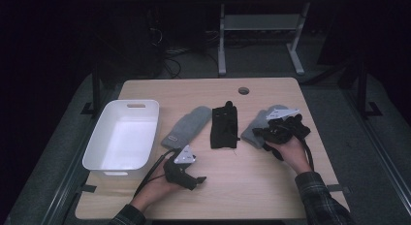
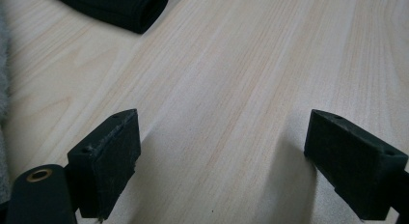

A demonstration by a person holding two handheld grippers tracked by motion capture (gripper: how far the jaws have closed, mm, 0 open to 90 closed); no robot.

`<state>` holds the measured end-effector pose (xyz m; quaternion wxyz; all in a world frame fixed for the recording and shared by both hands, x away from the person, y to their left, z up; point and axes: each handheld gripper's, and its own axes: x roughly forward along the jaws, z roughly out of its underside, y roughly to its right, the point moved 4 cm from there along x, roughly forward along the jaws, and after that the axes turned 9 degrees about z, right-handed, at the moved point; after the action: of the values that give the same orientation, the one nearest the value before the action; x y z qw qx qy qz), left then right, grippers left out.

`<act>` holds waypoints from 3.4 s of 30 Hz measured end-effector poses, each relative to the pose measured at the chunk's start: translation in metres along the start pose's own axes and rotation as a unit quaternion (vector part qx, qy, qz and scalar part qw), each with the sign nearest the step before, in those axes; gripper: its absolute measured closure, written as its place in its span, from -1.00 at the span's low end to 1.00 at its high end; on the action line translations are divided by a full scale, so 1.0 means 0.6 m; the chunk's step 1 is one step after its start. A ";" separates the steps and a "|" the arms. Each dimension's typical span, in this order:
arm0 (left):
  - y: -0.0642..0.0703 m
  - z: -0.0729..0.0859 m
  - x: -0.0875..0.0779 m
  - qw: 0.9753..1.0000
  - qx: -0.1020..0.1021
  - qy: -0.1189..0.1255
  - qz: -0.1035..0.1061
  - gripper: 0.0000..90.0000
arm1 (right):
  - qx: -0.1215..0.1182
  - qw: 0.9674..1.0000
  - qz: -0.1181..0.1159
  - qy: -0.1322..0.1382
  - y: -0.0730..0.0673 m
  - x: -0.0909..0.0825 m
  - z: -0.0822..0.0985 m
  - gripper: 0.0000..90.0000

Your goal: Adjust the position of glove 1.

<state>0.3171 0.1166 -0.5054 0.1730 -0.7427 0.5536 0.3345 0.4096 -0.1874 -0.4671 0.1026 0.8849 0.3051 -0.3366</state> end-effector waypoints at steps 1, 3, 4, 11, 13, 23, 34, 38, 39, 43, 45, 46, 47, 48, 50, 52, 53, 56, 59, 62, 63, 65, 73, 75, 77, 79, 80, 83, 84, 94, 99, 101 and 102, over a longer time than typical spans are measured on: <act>0.000 0.000 0.000 1.000 0.000 0.000 0.000 -0.74 | -0.003 1.000 0.000 -0.007 -0.001 0.005 0.001 1.00; 0.000 0.000 0.000 1.000 0.000 0.000 0.000 -0.74 | -0.008 1.000 0.006 -0.019 -0.004 0.016 0.003 1.00; 0.000 0.000 0.000 1.000 0.000 0.000 0.000 -0.74 | -0.011 1.000 0.007 -0.024 -0.004 0.022 0.004 1.00; 0.000 0.000 0.000 1.000 0.000 0.000 -0.001 -0.74 | -0.013 0.999 -0.007 -0.035 -0.008 0.030 0.008 1.00; 0.000 0.000 0.000 1.000 0.001 0.000 -0.001 -0.74 | -0.014 0.999 -0.013 -0.036 -0.011 0.029 0.009 1.00; 0.000 0.000 0.000 1.000 0.000 0.001 -0.001 -0.74 | -0.026 0.998 -0.044 -0.044 -0.033 0.019 0.015 1.00; 0.000 0.000 0.000 1.000 0.000 0.002 -0.002 -0.74 | -0.041 0.996 -0.061 -0.047 -0.061 -0.001 0.032 1.00; 0.000 0.000 0.000 1.000 0.001 0.001 -0.001 -0.74 | -0.046 0.996 -0.063 -0.048 -0.072 -0.007 0.036 1.00; 0.000 0.000 0.000 1.000 0.001 0.002 -0.002 -0.74 | -0.047 0.996 -0.065 -0.048 -0.075 -0.008 0.037 1.00; 0.000 0.000 0.001 1.000 0.000 0.004 -0.002 -0.74 | -0.054 0.995 -0.071 -0.048 -0.085 -0.014 0.043 1.00; 0.000 0.000 0.001 1.000 0.000 0.004 -0.002 -0.74 | -0.055 0.995 -0.074 -0.048 -0.091 -0.018 0.046 1.00; 0.000 0.000 0.000 1.000 0.000 0.004 -0.002 -0.74 | -0.056 0.994 -0.076 -0.049 -0.094 -0.020 0.048 1.00; 0.000 0.000 0.000 1.000 0.000 0.003 -0.002 -0.74 | -0.056 0.994 -0.078 -0.049 -0.097 -0.023 0.050 1.00; 0.000 0.000 0.000 1.000 0.000 0.003 -0.002 -0.74 | -0.056 0.994 -0.078 -0.049 -0.097 -0.023 0.050 1.00; 0.000 0.000 0.000 1.000 0.000 0.003 -0.002 -0.74 | -0.064 0.993 -0.083 -0.048 -0.108 -0.029 0.056 1.00; 0.000 0.000 0.000 1.000 0.000 0.003 -0.002 -0.74 | -0.065 0.993 -0.086 -0.049 -0.114 -0.033 0.059 1.00; 0.000 0.000 0.000 1.000 0.000 0.003 -0.002 -0.74 | -0.068 0.992 -0.089 -0.049 -0.117 -0.035 0.061 1.00; 0.000 0.000 0.000 1.000 0.000 0.003 -0.001 -0.74 | -0.069 0.992 -0.094 -0.050 -0.127 -0.042 0.066 1.00; 0.000 0.000 0.000 1.000 0.001 0.003 -0.001 -0.74 | -0.074 0.991 -0.102 -0.050 -0.137 -0.050 0.072 1.00; 0.000 0.000 0.001 1.000 0.000 0.005 -0.001 -0.74 | -0.077 0.990 -0.109 -0.052 -0.146 -0.055 0.077 1.00; 0.000 0.000 0.001 1.000 -0.001 0.005 -0.001 -0.74 | -0.081 0.989 -0.114 -0.053 -0.155 -0.061 0.082 1.00; 0.000 0.000 0.001 1.000 0.001 0.004 -0.001 -0.74 | -0.091 0.988 -0.118 -0.051 -0.162 -0.065 0.086 1.00; 0.000 0.000 0.000 1.000 0.001 0.003 -0.001 -0.74 | -0.096 0.985 -0.136 -0.050 -0.185 -0.081 0.100 1.00; 0.000 0.000 0.000 1.000 0.001 0.002 -0.001 -0.74 | -0.098 0.984 -0.137 -0.050 -0.187 -0.083 0.101 1.00; 0.000 0.000 0.000 1.000 0.001 0.003 -0.001 -0.74 | -0.099 0.985 -0.133 -0.037 -0.186 -0.093 0.094 1.00; 0.000 0.000 0.000 1.000 0.001 0.003 -0.002 -0.74 | -0.096 0.987 -0.125 -0.028 -0.176 -0.102 0.090 1.00; 0.000 0.000 0.000 1.000 0.001 0.003 -0.001 -0.74 | -0.094 0.988 -0.118 -0.024 -0.169 -0.106 0.090 1.00; 0.000 0.000 0.000 1.000 0.001 0.003 -0.001 -0.74 | -0.086 0.990 -0.105 -0.023 -0.152 -0.115 0.095 1.00; 0.000 0.000 0.000 1.000 0.001 0.003 -0.001 -0.74 | -0.076 0.992 -0.094 -0.021 -0.136 -0.124 0.104 1.00; 0.001 0.001 0.000 1.000 -0.002 0.004 -0.001 -0.74 | -0.066 0.993 -0.082 -0.056 -0.109 -0.127 0.148 1.00; 0.000 0.000 0.001 1.000 0.000 0.006 -0.002 -0.74 | -0.080 0.990 -0.097 -0.059 -0.128 -0.116 0.141 1.00; 0.001 0.000 0.001 1.000 -0.002 0.006 -0.001 -0.74 | -0.078 0.990 -0.103 -0.058 -0.133 -0.114 0.137 1.00; 0.001 0.000 0.001 1.000 -0.002 0.006 -0.001 -0.74 | -0.081 0.990 -0.106 -0.056 -0.136 -0.111 0.134 1.00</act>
<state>0.3168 0.1161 -0.5058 0.1683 -0.7456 0.5533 0.3310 0.2778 -0.1855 -0.4818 0.1543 0.8163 0.4169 -0.3689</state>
